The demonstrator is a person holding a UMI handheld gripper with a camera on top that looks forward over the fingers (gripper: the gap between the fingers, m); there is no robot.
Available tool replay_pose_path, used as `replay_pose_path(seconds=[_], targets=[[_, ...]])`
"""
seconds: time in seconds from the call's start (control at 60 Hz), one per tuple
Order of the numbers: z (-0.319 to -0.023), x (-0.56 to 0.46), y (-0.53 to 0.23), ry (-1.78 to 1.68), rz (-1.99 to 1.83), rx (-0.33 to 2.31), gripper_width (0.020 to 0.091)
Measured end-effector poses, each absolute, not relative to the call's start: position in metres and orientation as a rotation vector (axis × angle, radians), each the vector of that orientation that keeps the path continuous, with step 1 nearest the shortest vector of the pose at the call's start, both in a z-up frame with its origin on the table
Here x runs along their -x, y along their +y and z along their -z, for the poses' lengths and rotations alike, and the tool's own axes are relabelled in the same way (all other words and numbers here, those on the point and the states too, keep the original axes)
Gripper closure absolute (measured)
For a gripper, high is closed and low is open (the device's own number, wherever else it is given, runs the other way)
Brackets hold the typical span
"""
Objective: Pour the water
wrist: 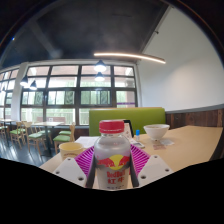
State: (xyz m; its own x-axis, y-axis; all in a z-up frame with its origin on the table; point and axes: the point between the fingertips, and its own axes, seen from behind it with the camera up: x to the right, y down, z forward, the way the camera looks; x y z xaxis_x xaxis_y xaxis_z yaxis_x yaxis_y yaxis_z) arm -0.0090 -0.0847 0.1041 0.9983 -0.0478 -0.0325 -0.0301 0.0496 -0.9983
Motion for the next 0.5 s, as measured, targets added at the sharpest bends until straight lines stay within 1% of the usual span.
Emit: replay_pose_path(seconds=[0.083, 0.183, 0.2, 0.217, 0.25, 0.267, 0.35, 0.483, 0.5], targets=[[-0.101, 0.010, -0.081, 0.065, -0.007, 1.538, 0.0593], [-0.099, 0.012, -0.078, 0.055, -0.002, 1.538, 0.0666], [-0.100, 0.012, -0.077, 0.049, -0.003, 1.534, 0.0664], [-0.100, 0.013, -0.077, 0.042, -0.004, 1.529, 0.0694], [-0.101, 0.012, -0.077, 0.033, -0.003, 1.529, 0.0691], [-0.101, 0.012, -0.076, 0.027, -0.004, 1.531, 0.0714], [-0.101, 0.009, -0.074, -0.014, 0.047, 1.569, 0.0717], [-0.136, -0.018, -0.047, -0.218, 0.290, 1.549, 0.0717], [-0.152, -0.022, -0.037, -0.257, 0.333, 1.546, 0.0717]])
